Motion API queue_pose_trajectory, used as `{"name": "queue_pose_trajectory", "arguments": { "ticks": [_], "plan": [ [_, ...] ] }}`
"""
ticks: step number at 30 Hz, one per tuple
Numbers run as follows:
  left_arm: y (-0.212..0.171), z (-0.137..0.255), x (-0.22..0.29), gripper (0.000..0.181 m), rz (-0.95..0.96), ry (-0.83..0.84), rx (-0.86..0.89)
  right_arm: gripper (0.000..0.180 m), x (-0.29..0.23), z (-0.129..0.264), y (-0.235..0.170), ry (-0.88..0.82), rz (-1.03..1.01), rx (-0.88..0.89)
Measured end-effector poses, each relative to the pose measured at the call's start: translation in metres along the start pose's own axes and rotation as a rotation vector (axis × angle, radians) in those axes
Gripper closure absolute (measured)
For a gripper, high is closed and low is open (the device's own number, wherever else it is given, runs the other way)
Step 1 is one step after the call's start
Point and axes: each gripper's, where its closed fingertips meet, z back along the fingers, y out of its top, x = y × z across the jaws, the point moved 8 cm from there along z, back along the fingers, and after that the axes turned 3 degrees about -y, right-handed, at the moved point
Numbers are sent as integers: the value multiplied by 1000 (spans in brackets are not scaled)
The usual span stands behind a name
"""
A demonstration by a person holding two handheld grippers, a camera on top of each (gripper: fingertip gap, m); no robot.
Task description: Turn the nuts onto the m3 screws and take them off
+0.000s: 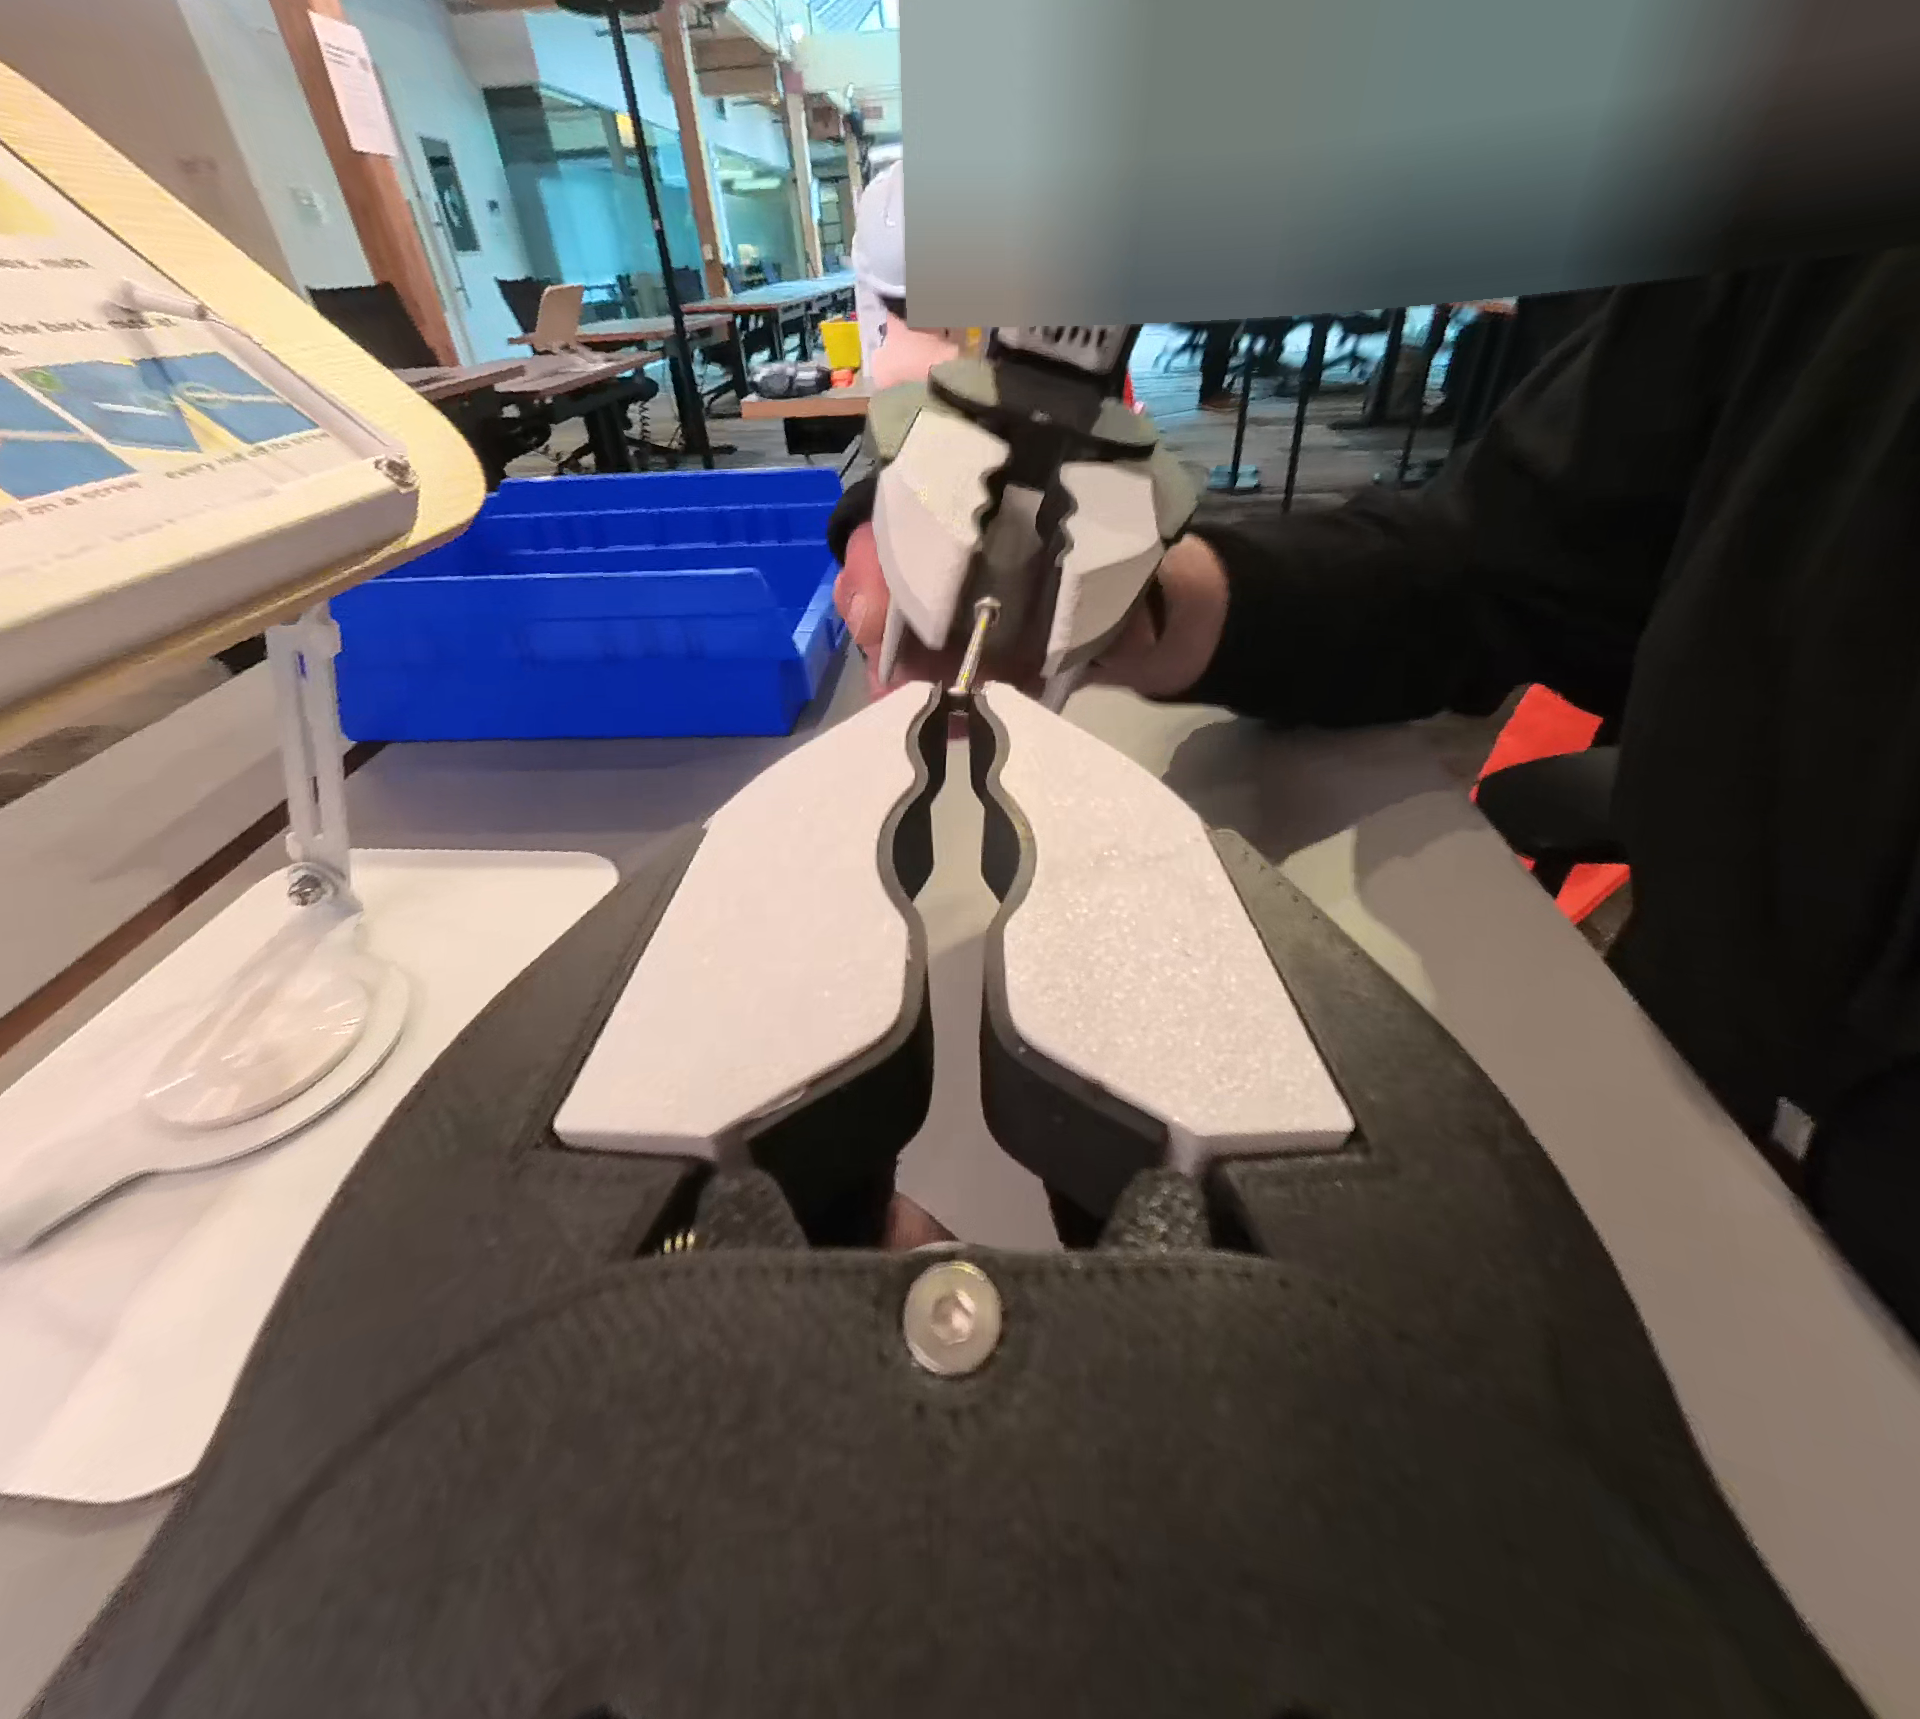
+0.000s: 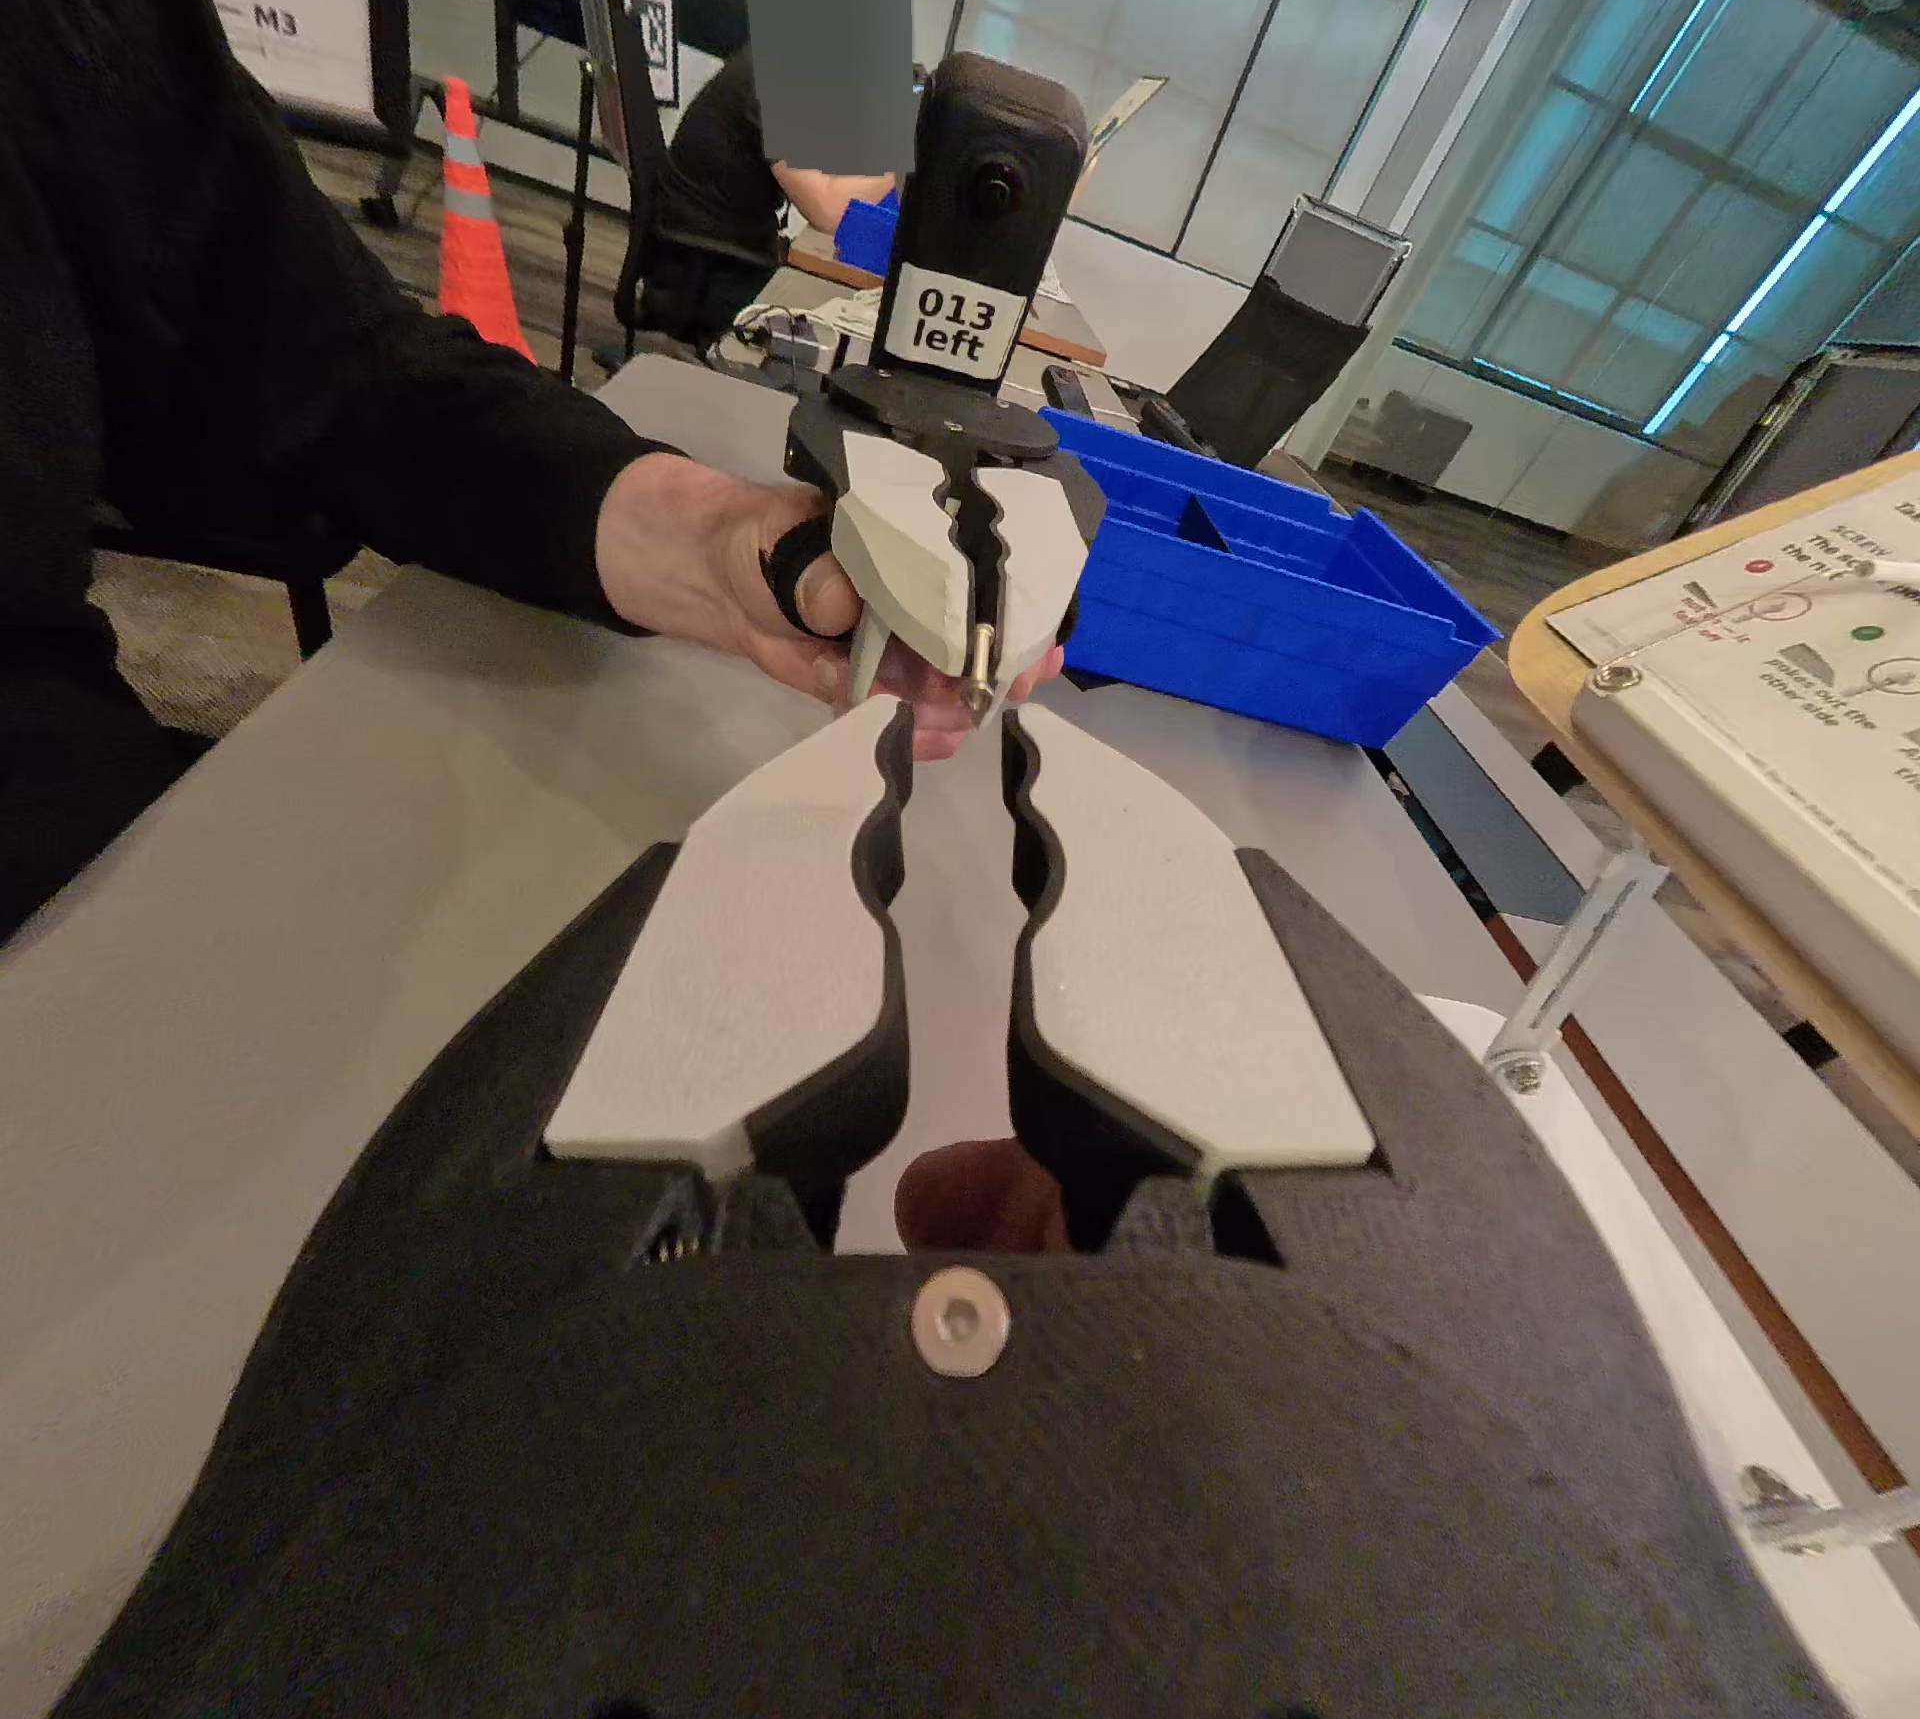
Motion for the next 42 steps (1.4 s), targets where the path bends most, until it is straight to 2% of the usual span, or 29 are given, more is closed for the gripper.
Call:
{"name": "queue_pose_trajectory", "arguments": {
  "ticks": [7,14,20,27,32,42],
  "plan": [
    [0,-2,2,177,-22,1,-25,174,-2,-1,0,-20,45,-36],
    [3,0,1,178,-22,18,-2,174,-2,-1,-2,7,47,-64],
    [3,0,2,178,-29,25,-5,165,-1,0,2,-25,38,-16],
    [4,1,1,178,-29,36,6,172,-6,-4,-2,18,51,-45],
    [3,0,1,178,-26,35,2,160,-2,-1,3,-24,34,0],
    [5,2,1,178,-33,49,18,167,-6,-5,-1,10,44,-44]
  ]
}}
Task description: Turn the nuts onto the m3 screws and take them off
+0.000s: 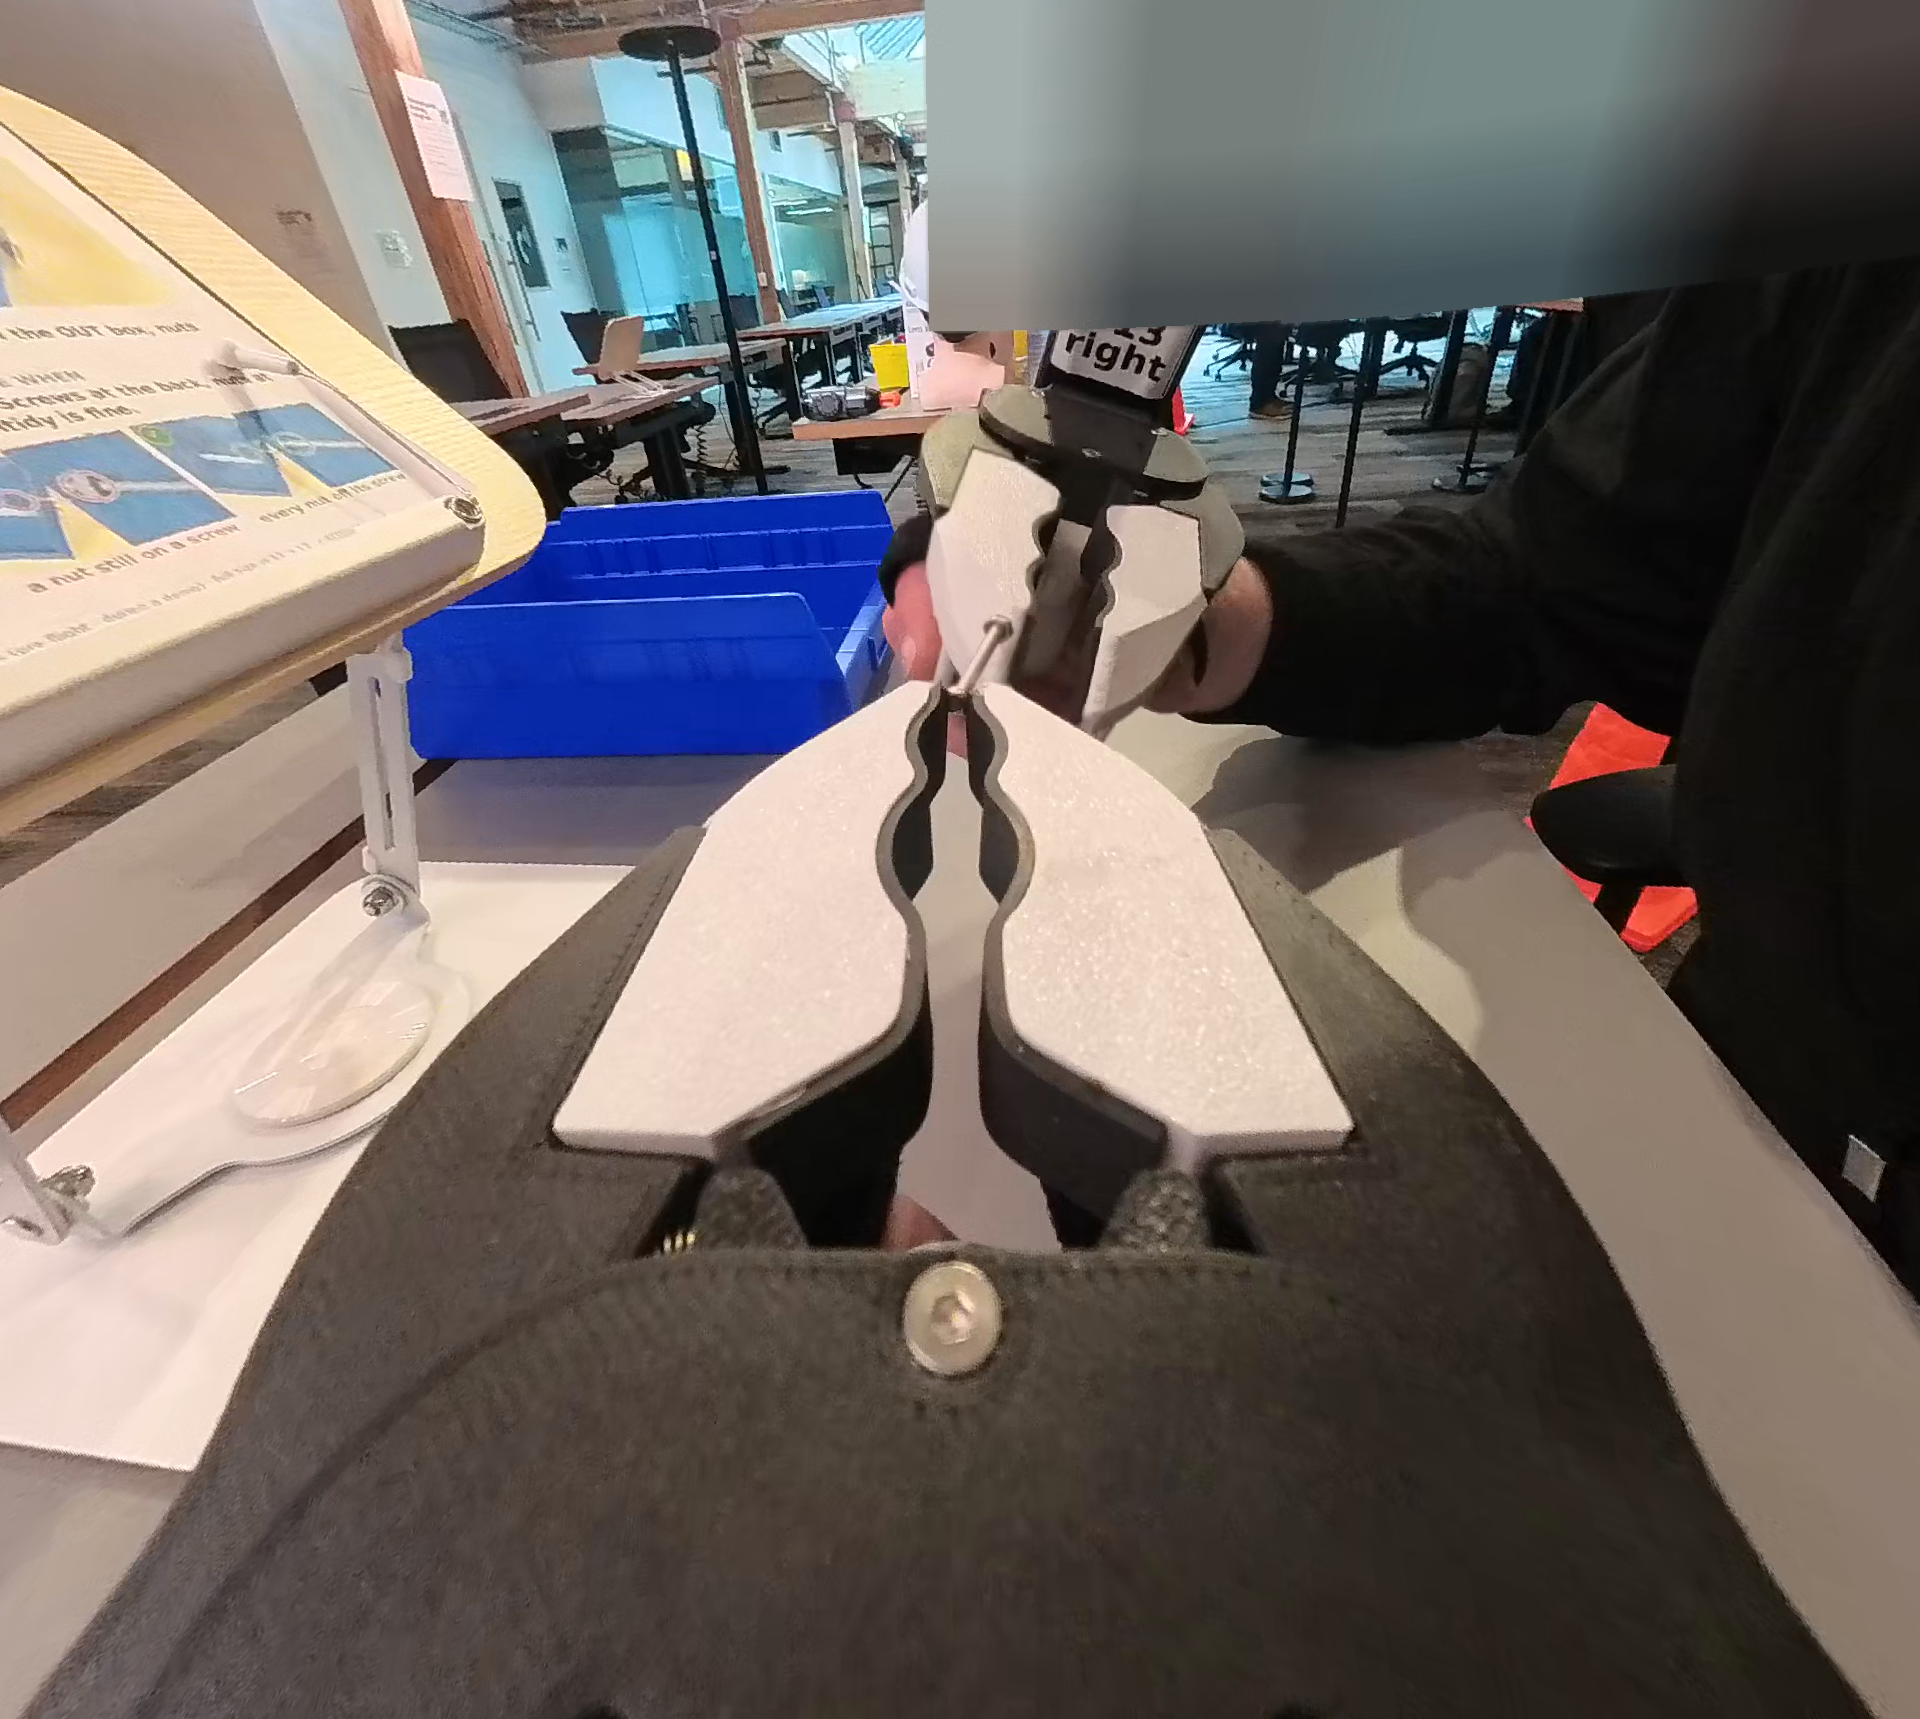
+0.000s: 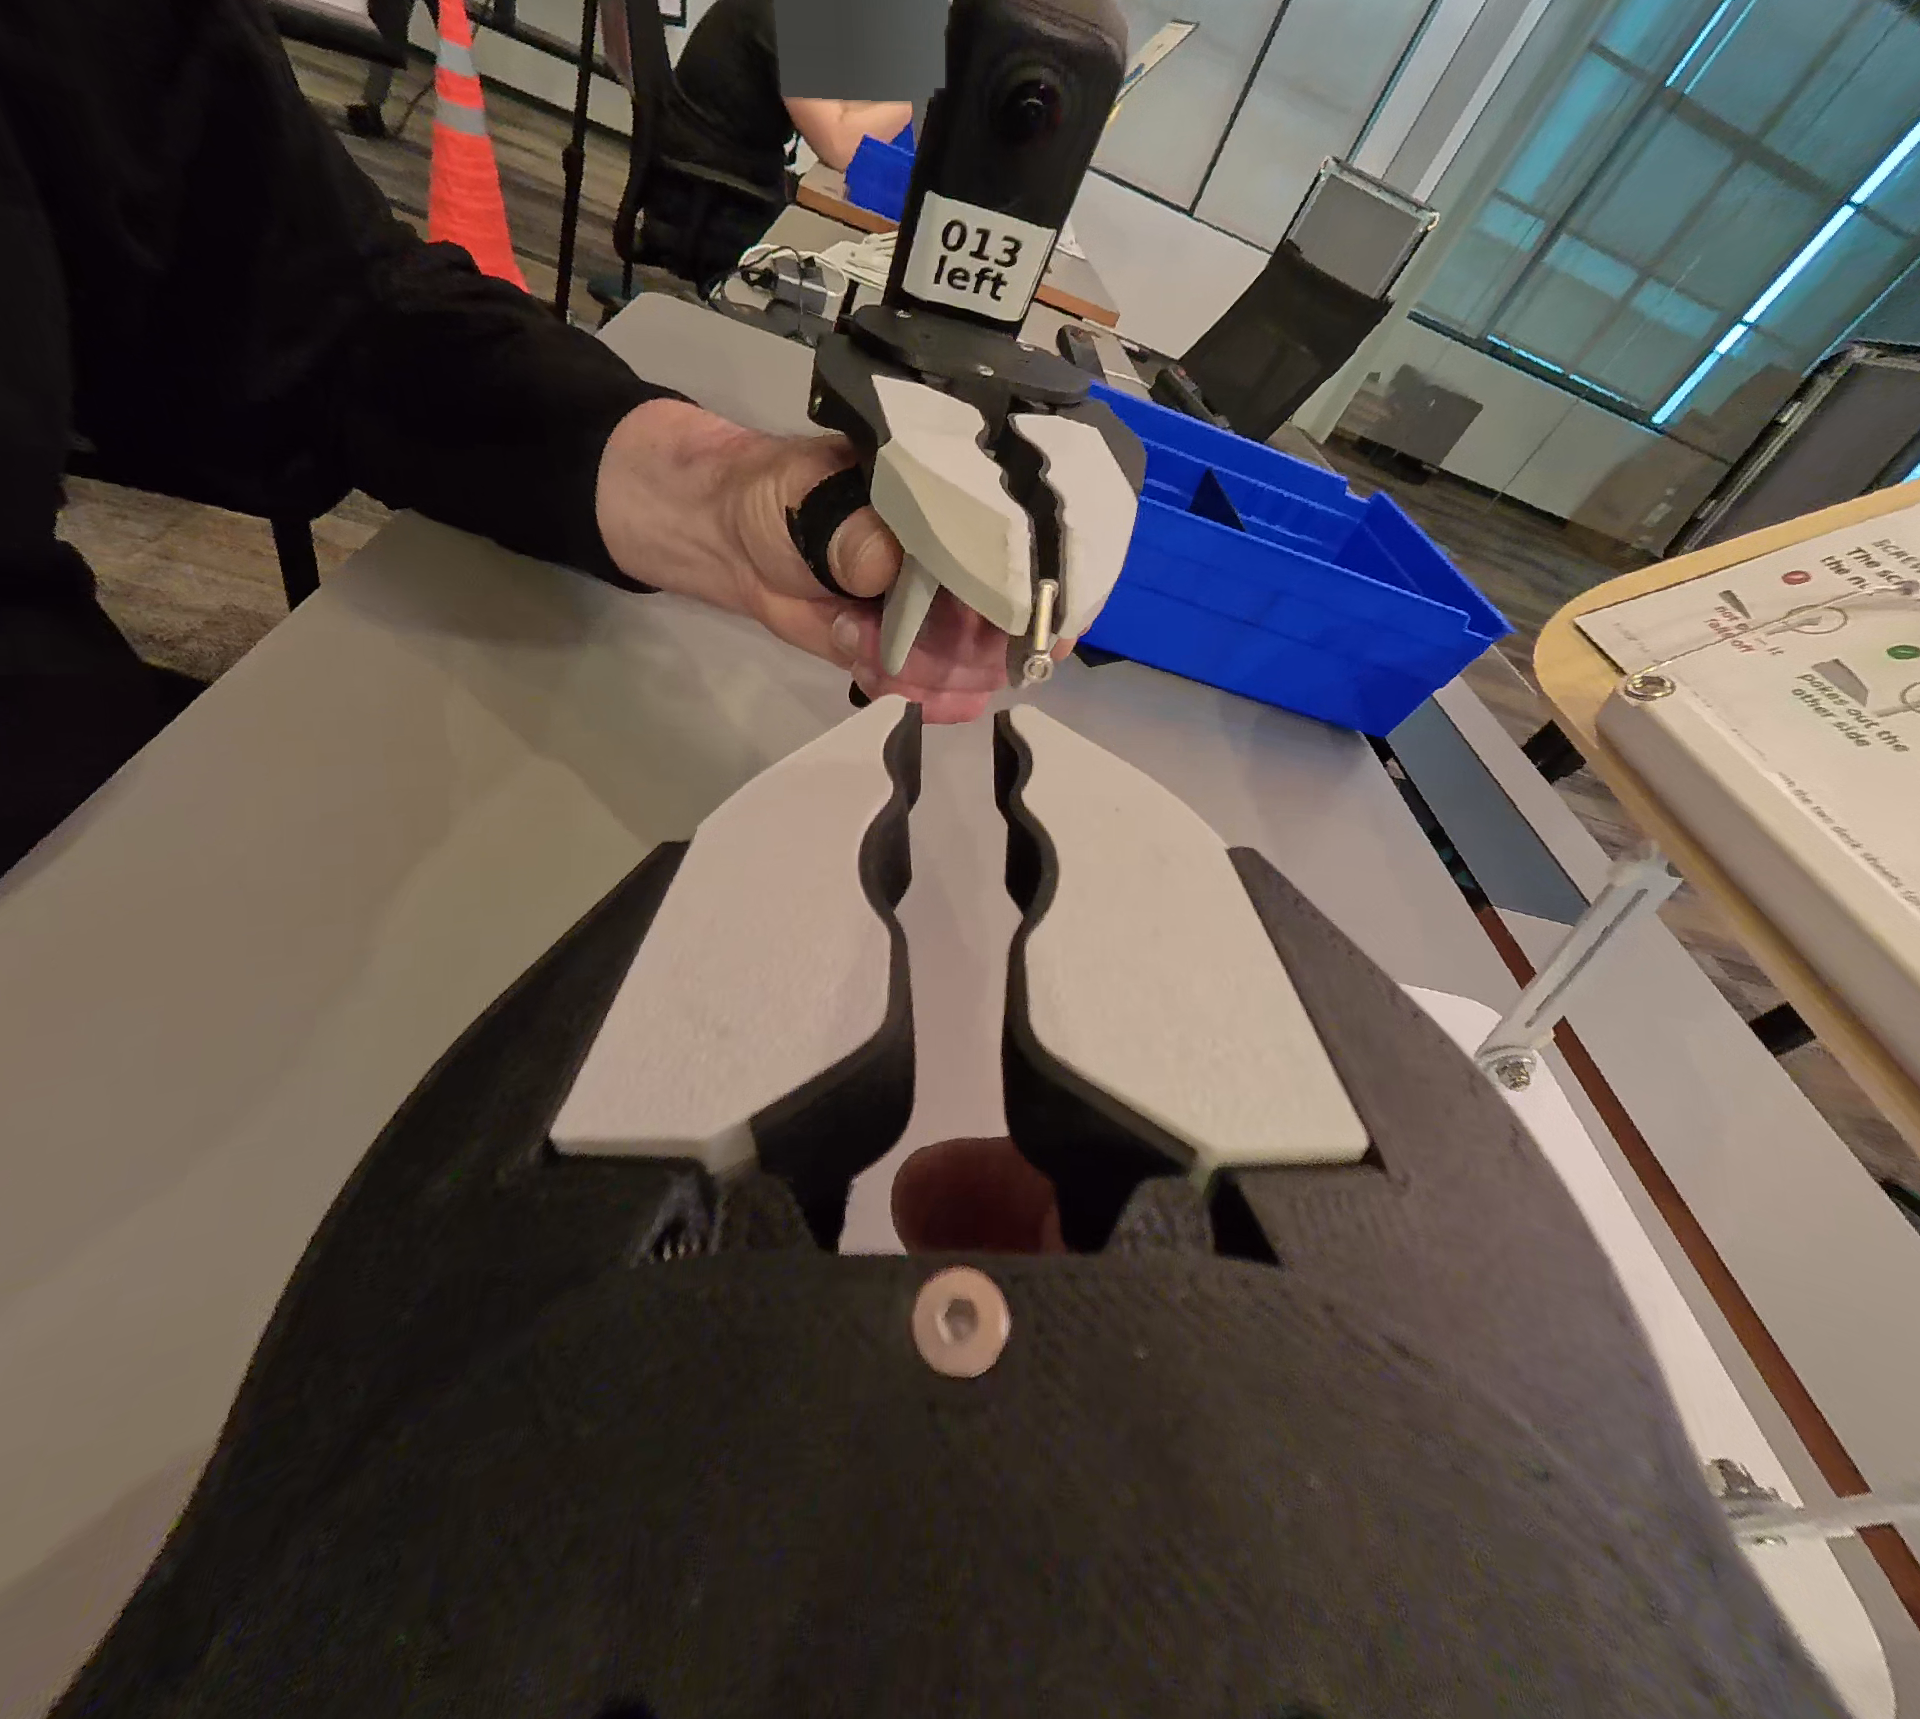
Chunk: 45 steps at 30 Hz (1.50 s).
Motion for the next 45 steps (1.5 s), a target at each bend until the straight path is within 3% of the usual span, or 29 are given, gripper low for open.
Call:
{"name": "queue_pose_trajectory", "arguments": {
  "ticks": [5,13,19,26,33,40,45],
  "plan": [
    [0,-1,1,178,-1,-4,-4,156,3,4,6,-48,6,48],
    [1,0,1,178,-5,2,4,165,-2,-1,1,-9,24,-4],
    [0,-1,1,178,-1,0,-1,158,2,3,6,-57,15,51],
    [2,1,1,178,-7,7,10,164,-2,-1,2,-9,16,8],
    [1,-1,1,178,-3,2,5,155,1,3,8,-54,17,68],
    [3,0,1,178,-8,7,14,165,-4,-3,1,-5,26,4],
    [2,-1,1,178,-6,7,12,157,2,3,7,-57,11,60]
  ]
}}
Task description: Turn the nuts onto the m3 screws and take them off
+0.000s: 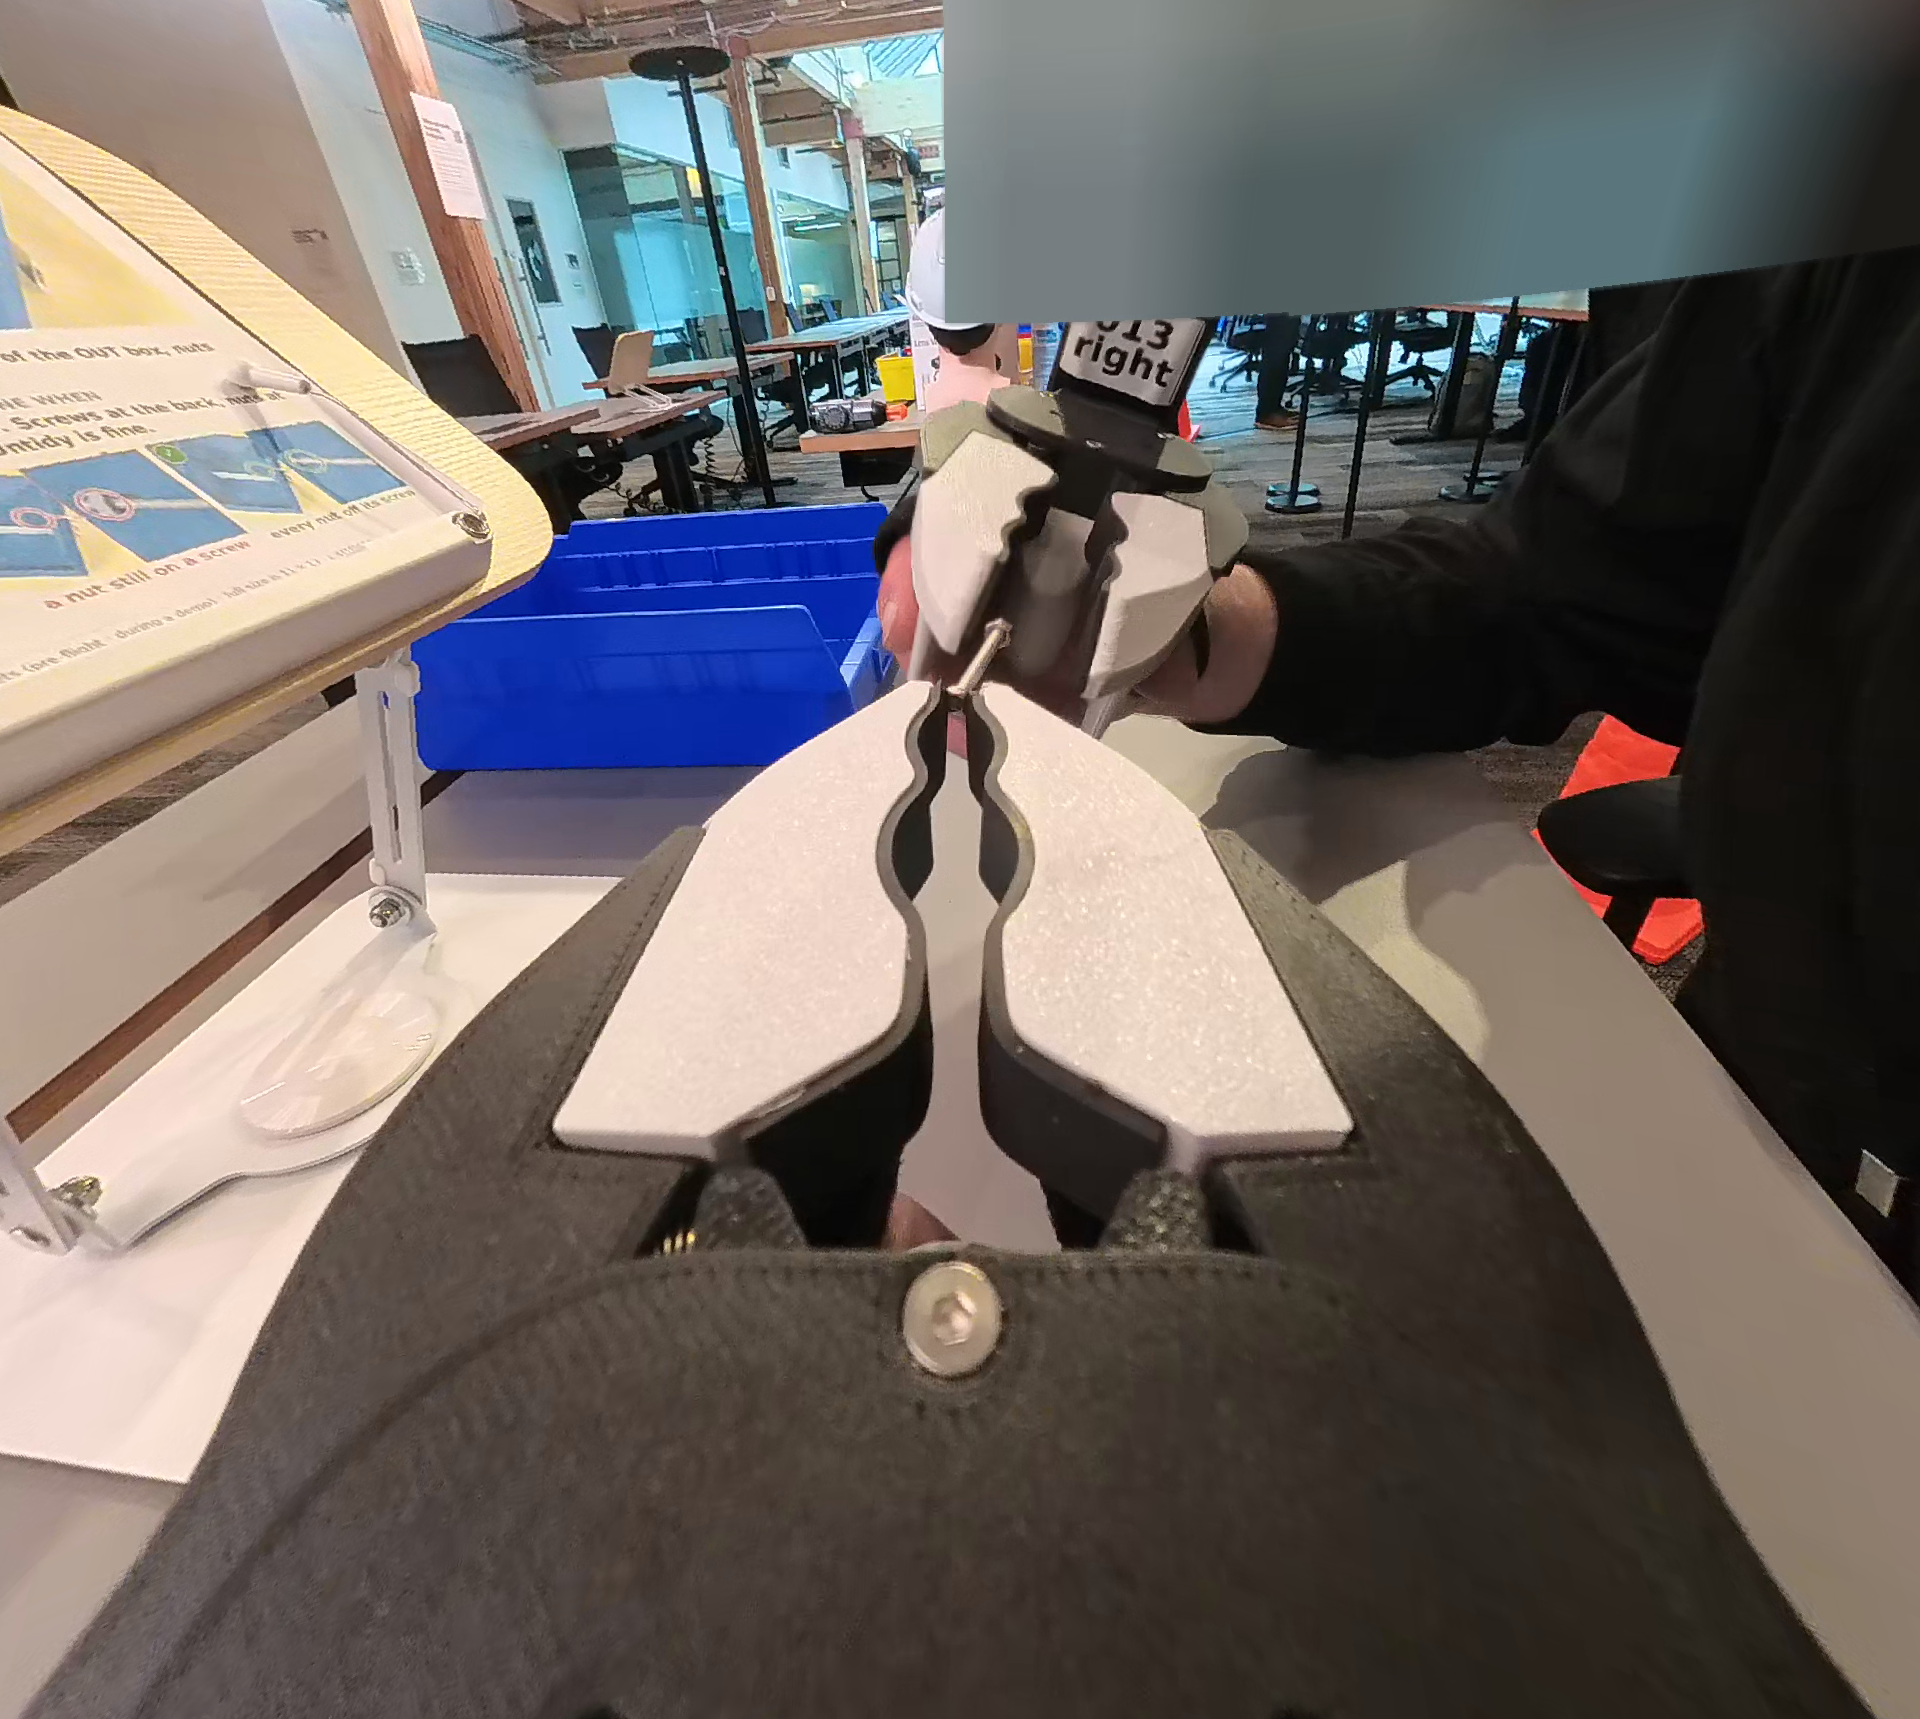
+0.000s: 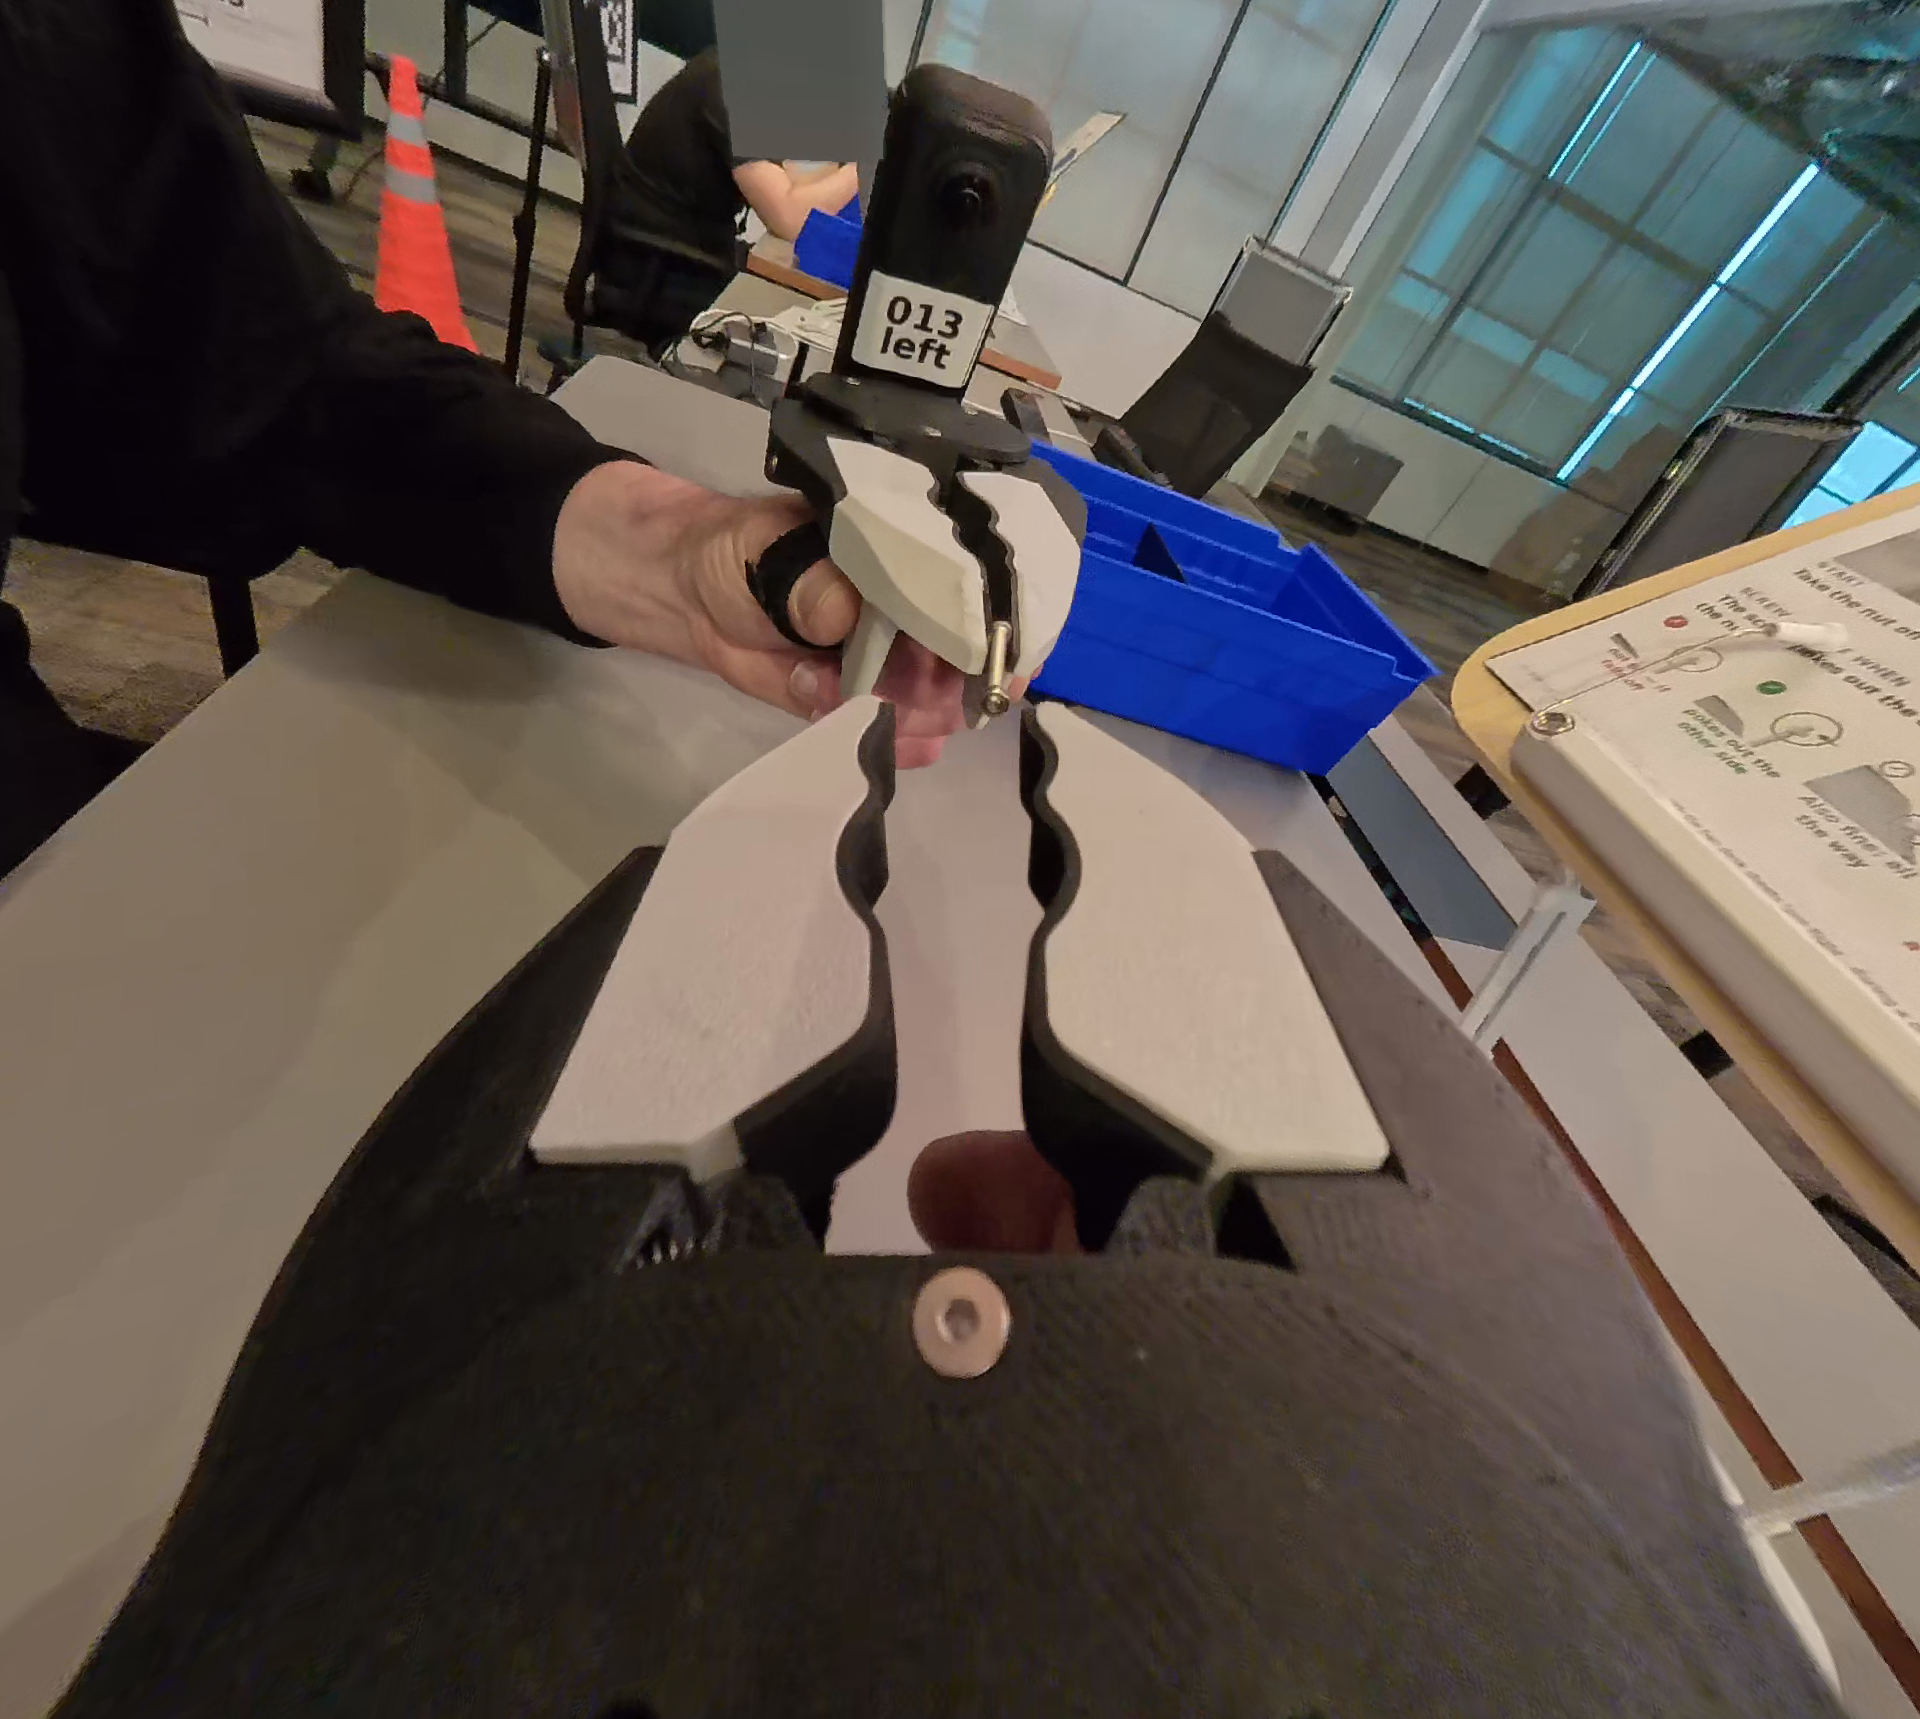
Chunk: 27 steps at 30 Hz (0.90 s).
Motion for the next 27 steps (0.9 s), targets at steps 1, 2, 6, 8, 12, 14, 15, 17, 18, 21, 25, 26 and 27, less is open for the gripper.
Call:
{"name": "queue_pose_trajectory", "arguments": {
  "ticks": [1,2,6,8,12,14,15,17,18,21,25,26,27],
  "plan": [
    [0,0,0,178,1,-2,0,156,-1,0,1,0,6,6],
    [0,0,0,178,-1,-1,-1,156,-2,-1,1,4,7,10],
    [1,0,1,178,-7,3,2,157,-3,-2,-1,14,6,3],
    [2,0,1,178,-6,7,11,161,-4,-3,-3,40,1,-23],
    [2,0,0,178,-1,6,14,160,-3,-4,-4,20,10,-39],
    [1,0,0,178,1,5,12,157,0,-2,-1,-6,4,-11],
    [1,-1,0,178,0,6,12,156,0,-1,0,-13,5,2],
    [2,-1,0,178,0,4,12,156,-1,-1,2,-14,10,20],
    [2,-1,0,178,-2,6,12,156,-2,-1,2,-10,13,23],
    [4,-1,1,178,-6,10,22,161,-4,-3,-1,23,11,1],
    [4,-1,1,178,-7,10,21,161,-6,-6,-5,22,21,-38],
    [4,-1,1,178,-4,8,21,159,-4,-5,-3,7,15,-21],
    [3,-1,1,178,-3,9,21,158,-2,-3,-1,-2,8,-2]
  ]
}}
